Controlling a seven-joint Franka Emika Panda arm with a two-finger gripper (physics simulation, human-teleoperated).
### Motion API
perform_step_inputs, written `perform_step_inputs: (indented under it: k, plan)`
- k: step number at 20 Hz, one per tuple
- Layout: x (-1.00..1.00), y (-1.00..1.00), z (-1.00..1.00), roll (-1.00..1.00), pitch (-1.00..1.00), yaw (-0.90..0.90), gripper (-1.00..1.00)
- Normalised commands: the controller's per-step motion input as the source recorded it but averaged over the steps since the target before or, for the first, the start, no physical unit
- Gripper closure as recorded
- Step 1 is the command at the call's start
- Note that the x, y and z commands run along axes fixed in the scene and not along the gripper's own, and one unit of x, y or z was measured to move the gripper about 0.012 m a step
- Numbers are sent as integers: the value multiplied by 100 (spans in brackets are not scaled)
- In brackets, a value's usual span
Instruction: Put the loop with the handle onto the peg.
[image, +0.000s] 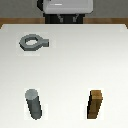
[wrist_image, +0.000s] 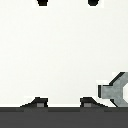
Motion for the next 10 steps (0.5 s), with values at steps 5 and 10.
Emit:
perform_step_inputs:
  k: [5,10]
  plan:
    - [0,0,0,0,0,0,-100]
    - [0,-20,0,0,0,0,-100]
